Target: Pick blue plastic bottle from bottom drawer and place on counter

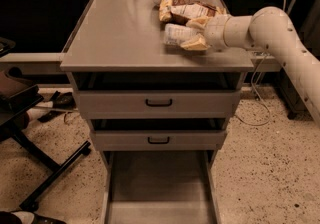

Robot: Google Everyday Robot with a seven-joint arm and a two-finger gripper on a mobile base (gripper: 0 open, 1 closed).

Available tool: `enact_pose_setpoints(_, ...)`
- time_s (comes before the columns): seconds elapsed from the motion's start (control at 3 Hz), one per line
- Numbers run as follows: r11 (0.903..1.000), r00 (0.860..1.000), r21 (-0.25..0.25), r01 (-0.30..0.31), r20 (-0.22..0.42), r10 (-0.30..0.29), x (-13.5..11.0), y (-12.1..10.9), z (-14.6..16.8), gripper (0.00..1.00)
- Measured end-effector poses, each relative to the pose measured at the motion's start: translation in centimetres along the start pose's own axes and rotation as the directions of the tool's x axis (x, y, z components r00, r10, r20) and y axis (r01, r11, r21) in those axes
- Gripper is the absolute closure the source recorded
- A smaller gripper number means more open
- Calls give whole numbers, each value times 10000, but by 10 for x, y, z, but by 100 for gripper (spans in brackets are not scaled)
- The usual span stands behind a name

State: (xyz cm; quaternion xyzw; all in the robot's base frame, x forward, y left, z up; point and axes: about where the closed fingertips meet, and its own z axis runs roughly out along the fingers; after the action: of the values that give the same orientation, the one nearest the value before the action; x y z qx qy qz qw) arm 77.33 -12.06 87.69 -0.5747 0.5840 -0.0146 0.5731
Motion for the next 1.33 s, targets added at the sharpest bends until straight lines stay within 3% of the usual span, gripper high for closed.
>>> enact_pose_setpoints(0.33,10000,10000,0,0,0,0,0,0,0,82)
enact_pose_setpoints(1.33,10000,10000,-1,0,1,0,0,0,0,12)
